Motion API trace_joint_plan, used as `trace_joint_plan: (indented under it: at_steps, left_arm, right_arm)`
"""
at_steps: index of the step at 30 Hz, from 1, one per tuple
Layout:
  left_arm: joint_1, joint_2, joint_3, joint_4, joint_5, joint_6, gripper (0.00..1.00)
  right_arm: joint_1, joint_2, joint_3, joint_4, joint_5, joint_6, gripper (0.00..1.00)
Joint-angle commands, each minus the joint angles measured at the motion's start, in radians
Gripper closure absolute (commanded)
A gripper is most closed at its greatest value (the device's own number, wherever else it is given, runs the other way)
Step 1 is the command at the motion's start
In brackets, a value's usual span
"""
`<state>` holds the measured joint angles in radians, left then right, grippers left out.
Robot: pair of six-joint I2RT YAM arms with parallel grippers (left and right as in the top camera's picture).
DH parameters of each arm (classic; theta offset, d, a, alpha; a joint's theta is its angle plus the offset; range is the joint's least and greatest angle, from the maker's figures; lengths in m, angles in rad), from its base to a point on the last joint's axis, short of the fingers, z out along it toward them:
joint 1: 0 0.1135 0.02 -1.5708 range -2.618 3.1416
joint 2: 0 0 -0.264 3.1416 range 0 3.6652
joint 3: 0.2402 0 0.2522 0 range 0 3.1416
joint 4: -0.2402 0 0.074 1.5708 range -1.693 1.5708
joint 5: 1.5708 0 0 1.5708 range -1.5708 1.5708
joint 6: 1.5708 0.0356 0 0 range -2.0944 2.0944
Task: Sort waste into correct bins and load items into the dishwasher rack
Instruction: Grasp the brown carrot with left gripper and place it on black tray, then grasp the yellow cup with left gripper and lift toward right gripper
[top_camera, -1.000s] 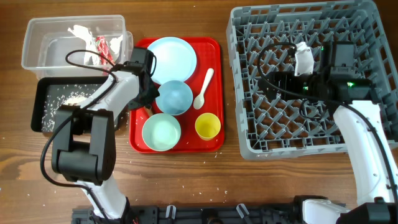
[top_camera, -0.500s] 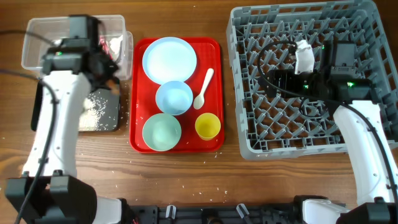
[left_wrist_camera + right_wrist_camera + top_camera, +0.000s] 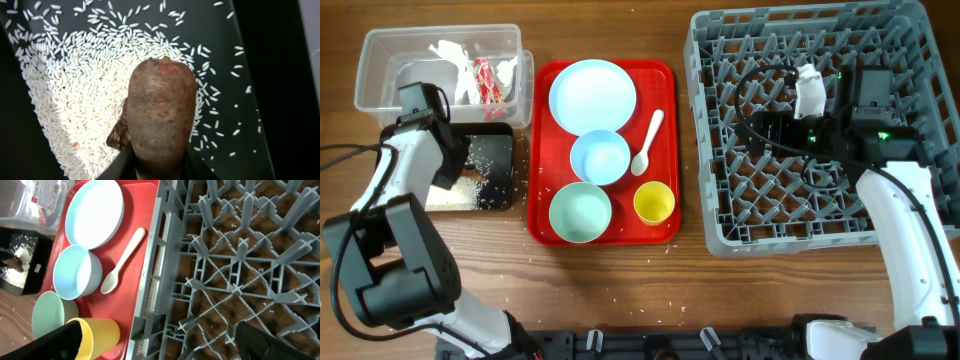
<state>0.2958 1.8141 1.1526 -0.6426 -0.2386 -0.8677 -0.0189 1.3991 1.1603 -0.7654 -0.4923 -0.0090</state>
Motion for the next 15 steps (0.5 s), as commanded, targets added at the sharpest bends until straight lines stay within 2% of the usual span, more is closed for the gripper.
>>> trace_joint_plan:
  at_steps: [1,6,8,11,15]
  left_arm:
    - [0.001,0.008,-0.008,0.004,-0.016,-0.011,0.63]
    - [0.001,-0.01,0.0,-0.003,0.033,0.026,0.65]
    - [0.001,-0.054,0.031,-0.035,0.065,0.101,0.62]
    - [-0.001,-0.17,0.067,-0.074,0.245,0.319,0.51]
    - [-0.06,-0.304,0.067,-0.116,0.455,0.429,0.5]
  right_arm:
    - [0.0,0.01,0.01,-0.002,0.006,0.013,0.0]
    - [0.0,0.01,0.01,-0.002,0.006,0.013,0.0]
    - [0.0,0.01,0.01,-0.006,0.006,0.013,0.0]
    - [0.0,0.01,0.01,-0.006,0.006,0.013,0.0]
    - [0.0,0.01,0.01,-0.006,0.006,0.013,0.0]
